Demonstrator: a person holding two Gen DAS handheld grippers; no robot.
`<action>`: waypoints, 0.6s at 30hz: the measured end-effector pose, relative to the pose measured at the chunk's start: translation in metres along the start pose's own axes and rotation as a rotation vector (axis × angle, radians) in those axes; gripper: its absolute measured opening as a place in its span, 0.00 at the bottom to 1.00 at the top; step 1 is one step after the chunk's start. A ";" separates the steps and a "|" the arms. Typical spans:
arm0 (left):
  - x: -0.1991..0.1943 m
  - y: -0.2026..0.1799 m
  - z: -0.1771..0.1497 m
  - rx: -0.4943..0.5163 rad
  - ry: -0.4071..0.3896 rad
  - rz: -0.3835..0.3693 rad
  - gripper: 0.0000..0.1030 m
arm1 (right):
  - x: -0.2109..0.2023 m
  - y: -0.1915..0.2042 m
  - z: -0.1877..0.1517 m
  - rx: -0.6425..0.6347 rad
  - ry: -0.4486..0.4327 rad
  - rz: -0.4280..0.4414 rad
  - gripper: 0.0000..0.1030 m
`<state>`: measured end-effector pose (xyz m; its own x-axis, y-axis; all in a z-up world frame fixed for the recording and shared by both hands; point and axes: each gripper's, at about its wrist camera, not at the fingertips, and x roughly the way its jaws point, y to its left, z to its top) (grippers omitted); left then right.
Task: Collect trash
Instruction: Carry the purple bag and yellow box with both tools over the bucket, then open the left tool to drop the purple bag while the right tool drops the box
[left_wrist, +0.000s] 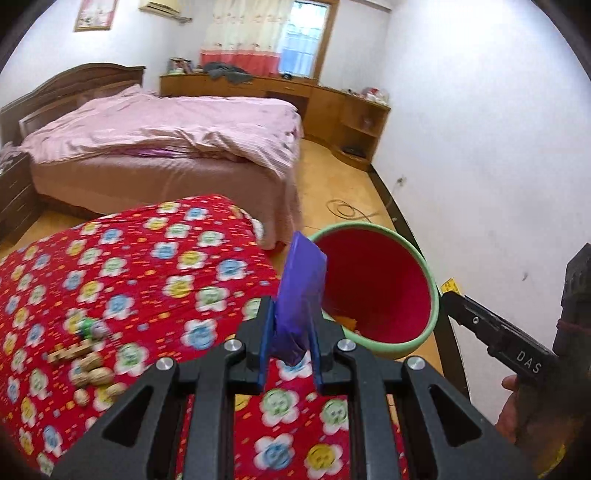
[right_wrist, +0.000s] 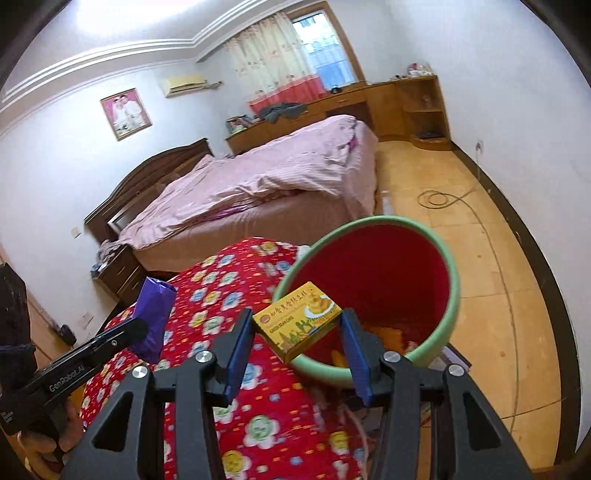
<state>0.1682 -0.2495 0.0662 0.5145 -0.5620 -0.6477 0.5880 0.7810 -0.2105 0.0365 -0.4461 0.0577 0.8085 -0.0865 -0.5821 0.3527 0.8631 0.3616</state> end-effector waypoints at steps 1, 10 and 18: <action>0.010 -0.006 0.002 0.009 0.009 -0.010 0.16 | 0.002 -0.006 0.001 0.008 0.003 -0.007 0.49; 0.080 -0.042 0.004 0.057 0.098 -0.044 0.16 | 0.029 -0.054 0.004 0.061 0.040 -0.052 0.49; 0.115 -0.048 -0.001 0.054 0.158 -0.049 0.16 | 0.054 -0.079 0.009 0.081 0.072 -0.063 0.49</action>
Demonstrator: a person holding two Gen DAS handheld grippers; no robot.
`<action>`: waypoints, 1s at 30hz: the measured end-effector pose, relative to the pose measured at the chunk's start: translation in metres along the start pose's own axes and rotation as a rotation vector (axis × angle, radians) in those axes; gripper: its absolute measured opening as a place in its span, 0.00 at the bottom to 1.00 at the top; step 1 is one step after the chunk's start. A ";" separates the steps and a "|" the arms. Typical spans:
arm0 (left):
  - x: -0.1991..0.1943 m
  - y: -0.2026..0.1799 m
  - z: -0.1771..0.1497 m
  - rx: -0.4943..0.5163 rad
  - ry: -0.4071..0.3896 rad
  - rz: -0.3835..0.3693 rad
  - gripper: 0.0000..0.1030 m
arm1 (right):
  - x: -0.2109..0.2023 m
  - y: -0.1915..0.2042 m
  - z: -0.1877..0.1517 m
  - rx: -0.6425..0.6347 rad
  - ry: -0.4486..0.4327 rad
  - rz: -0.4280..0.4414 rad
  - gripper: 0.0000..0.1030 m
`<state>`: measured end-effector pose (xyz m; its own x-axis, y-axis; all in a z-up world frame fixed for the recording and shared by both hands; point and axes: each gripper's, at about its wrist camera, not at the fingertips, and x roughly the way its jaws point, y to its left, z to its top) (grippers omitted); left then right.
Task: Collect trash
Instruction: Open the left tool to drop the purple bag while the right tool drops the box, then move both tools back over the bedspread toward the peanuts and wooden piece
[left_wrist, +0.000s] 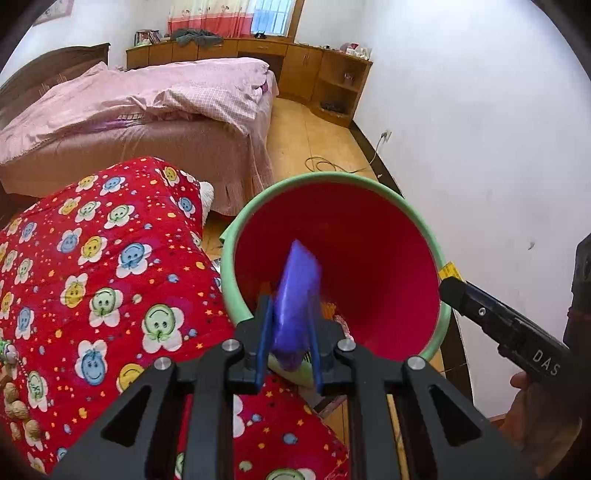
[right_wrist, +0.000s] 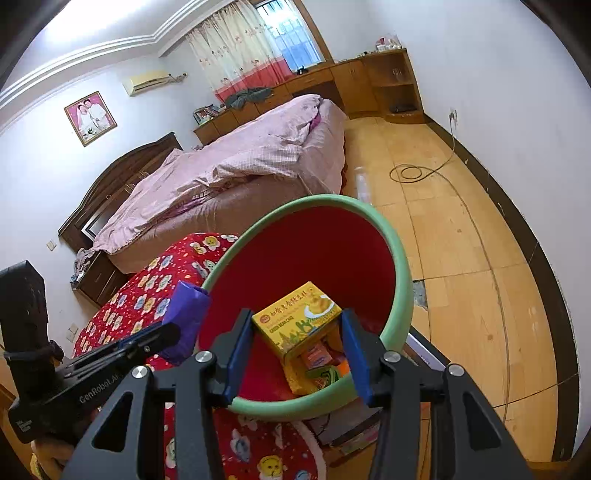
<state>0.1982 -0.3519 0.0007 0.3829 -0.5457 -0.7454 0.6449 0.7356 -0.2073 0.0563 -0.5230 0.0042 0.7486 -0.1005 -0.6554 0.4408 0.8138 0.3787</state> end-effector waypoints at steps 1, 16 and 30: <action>0.001 -0.001 0.000 0.002 -0.003 0.004 0.16 | 0.002 0.000 0.001 0.000 0.003 0.001 0.49; -0.020 0.025 -0.002 -0.078 -0.032 0.053 0.34 | 0.013 0.006 0.007 -0.018 0.006 0.029 0.66; -0.086 0.081 -0.026 -0.196 -0.093 0.176 0.35 | -0.012 0.038 -0.008 -0.046 -0.010 0.064 0.66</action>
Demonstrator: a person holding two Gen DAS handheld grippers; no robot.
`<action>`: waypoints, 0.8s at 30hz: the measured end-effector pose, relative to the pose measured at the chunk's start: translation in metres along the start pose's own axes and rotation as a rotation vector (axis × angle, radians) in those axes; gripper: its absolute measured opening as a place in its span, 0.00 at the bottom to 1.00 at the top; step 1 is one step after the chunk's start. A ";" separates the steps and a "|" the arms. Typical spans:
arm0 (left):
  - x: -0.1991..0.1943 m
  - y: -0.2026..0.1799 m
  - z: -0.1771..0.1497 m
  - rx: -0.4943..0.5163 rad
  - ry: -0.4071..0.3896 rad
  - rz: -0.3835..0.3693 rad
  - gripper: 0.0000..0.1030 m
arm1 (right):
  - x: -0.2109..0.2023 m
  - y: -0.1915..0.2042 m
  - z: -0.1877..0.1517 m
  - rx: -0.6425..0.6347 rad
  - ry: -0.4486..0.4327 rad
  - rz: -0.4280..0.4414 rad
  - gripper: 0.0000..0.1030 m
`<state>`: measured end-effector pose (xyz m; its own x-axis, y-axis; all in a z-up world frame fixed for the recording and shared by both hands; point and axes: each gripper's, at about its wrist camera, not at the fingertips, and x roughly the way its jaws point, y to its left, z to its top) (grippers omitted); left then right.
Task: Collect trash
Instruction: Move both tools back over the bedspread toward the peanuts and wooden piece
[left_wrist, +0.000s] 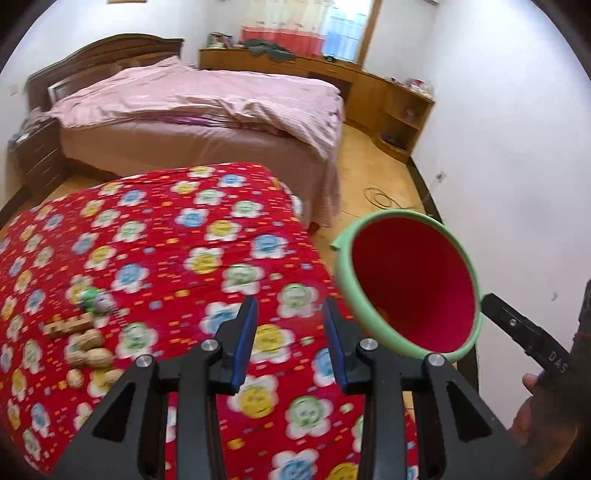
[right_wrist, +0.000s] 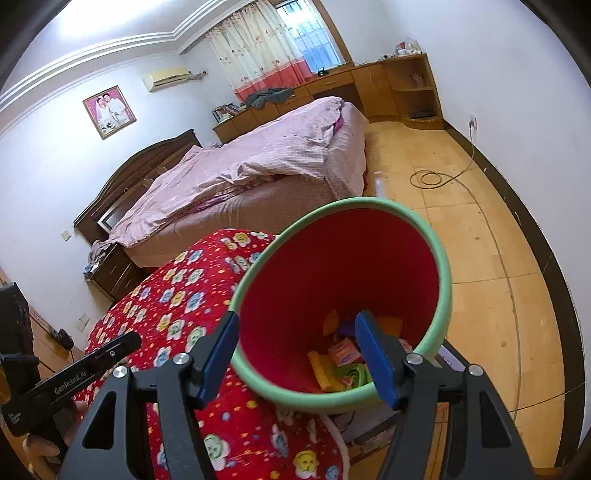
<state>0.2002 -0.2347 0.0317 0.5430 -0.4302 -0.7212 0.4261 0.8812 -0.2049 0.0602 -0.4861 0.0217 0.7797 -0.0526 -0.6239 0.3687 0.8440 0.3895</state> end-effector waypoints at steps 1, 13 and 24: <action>-0.004 0.006 -0.001 -0.010 -0.004 0.011 0.35 | -0.002 0.003 -0.001 -0.002 0.000 0.004 0.66; -0.051 0.089 -0.015 -0.132 -0.054 0.162 0.53 | -0.013 0.055 -0.024 -0.052 0.020 0.052 0.66; -0.064 0.168 -0.028 -0.257 -0.053 0.268 0.64 | -0.004 0.102 -0.044 -0.111 0.066 0.083 0.66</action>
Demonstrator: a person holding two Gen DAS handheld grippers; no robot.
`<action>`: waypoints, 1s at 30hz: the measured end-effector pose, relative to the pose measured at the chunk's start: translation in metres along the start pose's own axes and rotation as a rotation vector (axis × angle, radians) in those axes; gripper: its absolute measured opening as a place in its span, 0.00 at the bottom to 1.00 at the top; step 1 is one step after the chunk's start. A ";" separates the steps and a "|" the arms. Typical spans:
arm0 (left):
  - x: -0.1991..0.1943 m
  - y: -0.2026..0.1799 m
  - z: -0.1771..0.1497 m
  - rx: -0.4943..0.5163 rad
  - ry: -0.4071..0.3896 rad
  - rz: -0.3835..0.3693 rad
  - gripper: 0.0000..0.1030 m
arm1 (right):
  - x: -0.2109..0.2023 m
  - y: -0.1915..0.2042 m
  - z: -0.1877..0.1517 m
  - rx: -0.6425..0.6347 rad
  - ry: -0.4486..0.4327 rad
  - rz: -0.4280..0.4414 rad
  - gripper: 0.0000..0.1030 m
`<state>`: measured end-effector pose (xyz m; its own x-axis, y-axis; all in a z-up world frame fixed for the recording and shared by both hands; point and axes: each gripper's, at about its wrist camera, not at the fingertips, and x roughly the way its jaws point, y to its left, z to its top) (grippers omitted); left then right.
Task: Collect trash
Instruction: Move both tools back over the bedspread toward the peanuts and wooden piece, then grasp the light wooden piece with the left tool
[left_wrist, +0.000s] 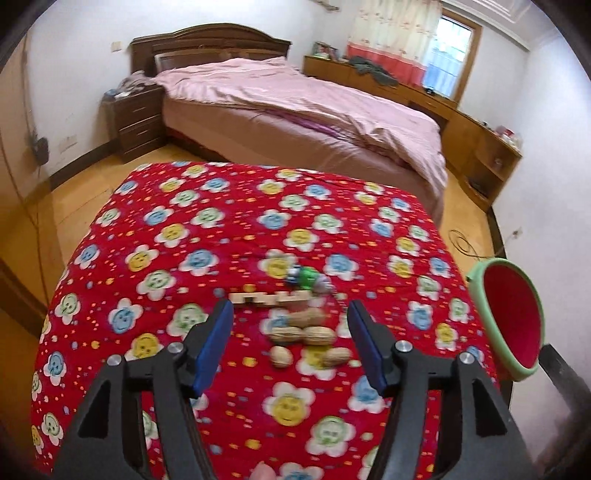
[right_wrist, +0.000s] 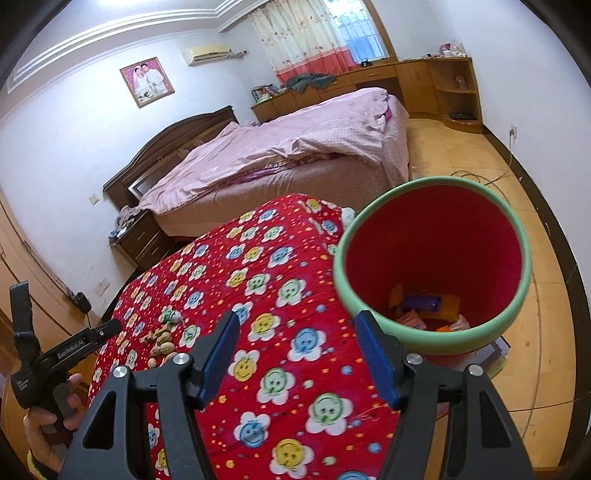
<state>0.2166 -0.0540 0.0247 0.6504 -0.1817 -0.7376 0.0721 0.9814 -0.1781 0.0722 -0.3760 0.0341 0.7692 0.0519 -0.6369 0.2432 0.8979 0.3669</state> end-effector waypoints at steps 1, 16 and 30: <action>0.002 0.004 0.000 -0.009 0.005 0.006 0.68 | 0.002 0.003 -0.001 -0.005 0.006 -0.001 0.66; 0.070 0.016 -0.002 -0.041 0.117 0.040 0.75 | 0.034 0.014 -0.006 -0.026 0.075 -0.016 0.66; 0.100 -0.001 0.003 -0.011 0.161 0.049 0.75 | 0.056 0.006 -0.008 -0.016 0.118 -0.018 0.66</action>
<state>0.2839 -0.0731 -0.0469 0.5233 -0.1420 -0.8402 0.0344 0.9887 -0.1456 0.1121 -0.3647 -0.0047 0.6898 0.0858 -0.7189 0.2465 0.9058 0.3446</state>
